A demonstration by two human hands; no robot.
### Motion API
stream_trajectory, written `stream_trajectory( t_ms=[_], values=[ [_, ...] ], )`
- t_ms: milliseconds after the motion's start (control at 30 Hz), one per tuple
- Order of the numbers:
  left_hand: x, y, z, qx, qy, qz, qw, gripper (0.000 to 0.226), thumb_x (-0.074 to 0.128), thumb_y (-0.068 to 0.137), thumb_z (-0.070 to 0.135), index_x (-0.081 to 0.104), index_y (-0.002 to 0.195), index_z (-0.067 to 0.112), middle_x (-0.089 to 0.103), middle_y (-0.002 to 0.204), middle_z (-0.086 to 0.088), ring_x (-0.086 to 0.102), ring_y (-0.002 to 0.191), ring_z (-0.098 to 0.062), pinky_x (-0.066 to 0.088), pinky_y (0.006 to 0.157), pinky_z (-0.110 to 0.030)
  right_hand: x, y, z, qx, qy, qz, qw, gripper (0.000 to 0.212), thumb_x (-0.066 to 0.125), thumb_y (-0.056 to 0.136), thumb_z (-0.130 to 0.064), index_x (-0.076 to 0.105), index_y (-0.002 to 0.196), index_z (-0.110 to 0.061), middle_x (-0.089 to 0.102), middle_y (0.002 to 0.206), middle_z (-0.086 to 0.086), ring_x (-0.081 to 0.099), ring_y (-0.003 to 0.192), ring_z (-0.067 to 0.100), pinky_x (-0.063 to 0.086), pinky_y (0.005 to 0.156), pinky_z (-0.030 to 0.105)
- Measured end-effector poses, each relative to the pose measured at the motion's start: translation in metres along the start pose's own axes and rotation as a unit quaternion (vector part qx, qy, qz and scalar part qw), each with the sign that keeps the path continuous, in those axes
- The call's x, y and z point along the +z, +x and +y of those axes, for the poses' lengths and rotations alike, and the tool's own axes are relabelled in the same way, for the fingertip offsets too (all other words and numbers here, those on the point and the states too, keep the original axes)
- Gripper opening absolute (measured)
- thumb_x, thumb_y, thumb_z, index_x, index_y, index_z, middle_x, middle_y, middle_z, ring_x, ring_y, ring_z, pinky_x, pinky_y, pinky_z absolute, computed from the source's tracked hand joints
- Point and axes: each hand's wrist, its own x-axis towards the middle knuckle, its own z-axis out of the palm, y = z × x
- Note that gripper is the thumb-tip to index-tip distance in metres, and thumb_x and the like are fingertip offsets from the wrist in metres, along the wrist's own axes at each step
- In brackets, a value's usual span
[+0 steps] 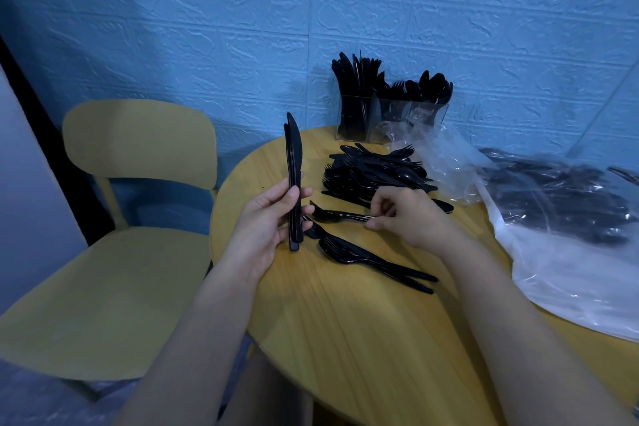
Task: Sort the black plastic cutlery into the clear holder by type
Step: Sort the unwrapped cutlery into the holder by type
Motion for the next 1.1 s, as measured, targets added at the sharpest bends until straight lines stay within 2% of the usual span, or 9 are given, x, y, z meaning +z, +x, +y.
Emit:
stream_trajectory(
  t_ms=[167, 233, 300, 467, 633, 767, 867, 967, 1100],
  values=[
    [0.0, 0.0, 0.0, 0.004, 0.003, 0.007, 1.0, 0.028, 0.052, 0.094, 0.009, 0.063, 0.118, 0.017, 0.071, 0.096, 0.0, 0.066, 0.074, -0.01, 0.057, 0.062, -0.024, -0.003, 0.001, 0.005, 0.025, 0.082, 0.031, 0.996, 0.014, 0.071, 0.083, -0.03, 0.063, 0.095, -0.03, 0.057, 0.086, -0.013, 0.052, 0.079, -0.001, 0.039, 0.064, 0.014],
    [-0.001, 0.0, 0.0, 0.008, 0.003, 0.01, 1.0, 0.028, 0.052, 0.094, 0.009, 0.063, 0.118, 0.018, 0.07, 0.096, 0.0, 0.066, 0.073, -0.009, 0.057, 0.062, -0.024, -0.005, 0.001, 0.008, 0.034, 0.132, 0.05, 0.989, 0.016, 0.066, 0.086, -0.032, 0.068, 0.101, -0.026, 0.063, 0.088, -0.01, 0.059, 0.083, 0.007, 0.047, 0.07, 0.02],
    [-0.001, -0.001, 0.0, 0.009, 0.002, 0.011, 1.0, 0.028, 0.052, 0.094, 0.009, 0.063, 0.118, 0.018, 0.07, 0.096, 0.0, 0.066, 0.073, -0.009, 0.057, 0.063, -0.023, -0.008, 0.0, 0.007, 0.032, 0.181, 0.059, 0.981, 0.013, 0.063, 0.089, -0.029, 0.07, 0.098, -0.023, 0.066, 0.084, -0.003, 0.063, 0.08, 0.013, 0.054, 0.076, 0.027],
    [-0.001, 0.0, -0.001, 0.011, 0.001, 0.011, 1.0, 0.028, 0.053, 0.094, 0.01, 0.063, 0.118, 0.018, 0.07, 0.098, -0.001, 0.067, 0.072, -0.008, 0.056, 0.062, -0.023, -0.014, -0.005, 0.001, 0.007, 0.272, 0.084, 0.959, 0.012, 0.064, 0.089, -0.018, 0.068, 0.081, -0.027, 0.069, 0.077, 0.007, 0.062, 0.073, 0.016, 0.049, 0.075, 0.026],
    [-0.002, 0.0, -0.001, 0.006, -0.001, -0.005, 1.0, 0.028, 0.052, 0.094, 0.008, 0.063, 0.119, 0.017, 0.07, 0.097, -0.001, 0.068, 0.076, -0.01, 0.057, 0.065, -0.024, -0.02, -0.007, -0.003, 0.007, 0.342, 0.084, 0.936, 0.006, 0.065, 0.088, -0.016, 0.066, 0.086, -0.021, 0.072, 0.076, -0.005, 0.066, 0.071, 0.002, 0.047, 0.063, 0.013],
    [-0.001, -0.001, 0.0, 0.003, 0.004, -0.027, 1.0, 0.03, 0.051, 0.094, 0.007, 0.062, 0.12, 0.016, 0.073, 0.093, 0.002, 0.069, 0.078, -0.013, 0.057, 0.066, -0.026, -0.021, -0.007, -0.007, -0.004, 0.403, 0.082, 0.911, 0.009, 0.061, 0.09, -0.019, 0.07, 0.092, -0.015, 0.073, 0.085, -0.001, 0.065, 0.082, 0.011, 0.053, 0.074, 0.025],
    [0.0, -0.001, 0.001, -0.002, 0.005, -0.037, 0.999, 0.03, 0.051, 0.094, 0.007, 0.063, 0.12, 0.015, 0.073, 0.092, 0.001, 0.069, 0.08, -0.015, 0.058, 0.068, -0.026, -0.017, -0.005, -0.013, -0.004, 0.426, 0.103, 0.899, 0.012, 0.066, 0.086, -0.019, 0.073, 0.094, -0.013, 0.069, 0.078, -0.006, 0.058, 0.074, 0.009, 0.046, 0.067, 0.024],
    [0.001, -0.002, 0.002, -0.006, 0.009, -0.055, 0.998, 0.03, 0.052, 0.093, 0.008, 0.063, 0.12, 0.014, 0.073, 0.093, 0.001, 0.069, 0.082, -0.015, 0.057, 0.068, -0.026, -0.011, -0.004, -0.028, -0.024, 0.466, 0.07, 0.882, 0.005, 0.068, 0.084, -0.011, 0.069, 0.088, -0.013, 0.066, 0.069, -0.005, 0.058, 0.064, 0.009, 0.047, 0.06, 0.021],
    [0.003, -0.005, 0.001, -0.001, 0.035, -0.086, 0.996, 0.031, 0.054, 0.091, 0.01, 0.062, 0.121, 0.014, 0.072, 0.103, -0.003, 0.07, 0.091, -0.02, 0.058, 0.075, -0.03, 0.002, 0.0, -0.048, -0.053, 0.462, 0.045, 0.884, 0.007, 0.068, 0.084, -0.008, 0.063, 0.085, -0.013, 0.066, 0.07, 0.0, 0.061, 0.065, 0.01, 0.048, 0.059, 0.019]
  ],
)
